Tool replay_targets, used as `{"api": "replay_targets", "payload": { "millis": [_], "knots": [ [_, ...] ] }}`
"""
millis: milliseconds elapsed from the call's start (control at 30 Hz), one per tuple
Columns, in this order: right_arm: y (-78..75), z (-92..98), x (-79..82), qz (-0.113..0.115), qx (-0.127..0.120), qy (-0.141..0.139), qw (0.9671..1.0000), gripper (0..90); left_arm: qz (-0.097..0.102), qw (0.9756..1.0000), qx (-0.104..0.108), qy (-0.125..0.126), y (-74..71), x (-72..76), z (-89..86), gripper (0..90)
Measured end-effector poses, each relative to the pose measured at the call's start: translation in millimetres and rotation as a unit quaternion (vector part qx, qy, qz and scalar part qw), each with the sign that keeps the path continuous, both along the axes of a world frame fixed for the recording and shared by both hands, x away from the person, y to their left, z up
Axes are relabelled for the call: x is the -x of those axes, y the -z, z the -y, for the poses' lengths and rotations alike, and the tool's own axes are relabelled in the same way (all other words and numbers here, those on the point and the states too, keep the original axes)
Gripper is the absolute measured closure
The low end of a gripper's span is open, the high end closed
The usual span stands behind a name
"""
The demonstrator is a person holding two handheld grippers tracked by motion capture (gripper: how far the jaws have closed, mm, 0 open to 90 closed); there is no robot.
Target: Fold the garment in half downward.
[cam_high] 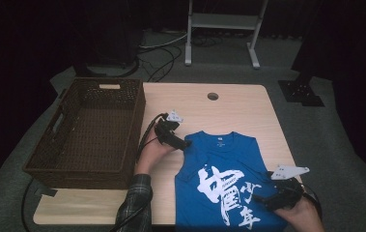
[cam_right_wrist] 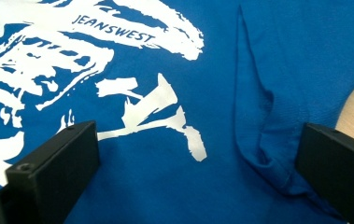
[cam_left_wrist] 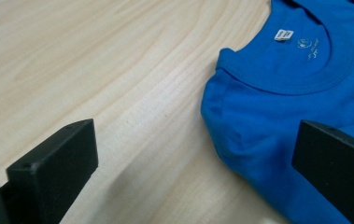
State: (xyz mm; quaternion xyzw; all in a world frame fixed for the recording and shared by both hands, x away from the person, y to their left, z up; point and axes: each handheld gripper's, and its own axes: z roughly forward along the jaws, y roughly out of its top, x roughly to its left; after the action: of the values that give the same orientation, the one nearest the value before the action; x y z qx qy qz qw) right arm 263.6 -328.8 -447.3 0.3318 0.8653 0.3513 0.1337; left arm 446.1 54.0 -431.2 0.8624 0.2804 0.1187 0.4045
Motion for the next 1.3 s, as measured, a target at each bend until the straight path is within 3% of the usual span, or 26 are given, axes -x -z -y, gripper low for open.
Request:
{"api": "replay_targets", "payload": {
  "millis": [167, 233, 400, 500, 567, 833, 1000, 1067, 1300],
  "knots": [
    [0.0, 0.2, -0.1, 0.0, 0.001, -0.001, 1.0, 0.0, -0.01, 0.9999, -0.004, -0.004, 3.8, -5.5, -0.9, 3.7],
    [0.1, 0.3, -0.3, 0.002, 0.001, -0.002, 1.0, 0.0, -0.02, 0.9993, -0.028, -0.009, 4.3, -7.9, 0.7, 3.8],
    [0.2, 0.2, -0.1, 0.001, 0.001, -0.001, 1.0, 0.0, -0.023, 0.9966, -0.079, -0.008, 3.7, -16.5, 6.3, 3.7],
    [0.2, 0.2, 0.3, 0.001, 0.001, 0.0, 1.0, 0.0, -0.024, 0.9981, -0.056, -0.003, 7.8, -17.8, 3.0, 3.2],
    [0.3, 0.2, 0.4, 0.001, 0.0, 0.0, 1.0, 0.0, -0.01, 0.9993, -0.036, 0.0, 12.6, -17.1, -0.9, 1.0],
    [0.2, 0.0, 0.9, 0.003, -0.002, 0.001, 1.0, 0.0, -0.01, 0.9993, -0.036, -0.001, 12.6, -17.7, -1.6, 0.3],
    [-10.1, 1.7, -2.1, 0.034, -0.004, 0.004, 0.9994, 0.0, -0.009, 0.9993, -0.036, -0.004, 12.6, -16.7, -1.5, 0.3],
    [-16.5, 3.5, -8.7, 0.047, -0.015, 0.0, 0.9988, 0.0, -0.009, 0.9993, -0.036, -0.003, 12.6, -16.6, -1.5, 0.4],
    [-25.3, 5.4, -50.4, 0.045, -0.024, -0.015, 0.9986, 0.0, -0.009, 0.9993, -0.035, -0.003, 12.7, -16.5, -1.3, 0.3]
  ]
}}
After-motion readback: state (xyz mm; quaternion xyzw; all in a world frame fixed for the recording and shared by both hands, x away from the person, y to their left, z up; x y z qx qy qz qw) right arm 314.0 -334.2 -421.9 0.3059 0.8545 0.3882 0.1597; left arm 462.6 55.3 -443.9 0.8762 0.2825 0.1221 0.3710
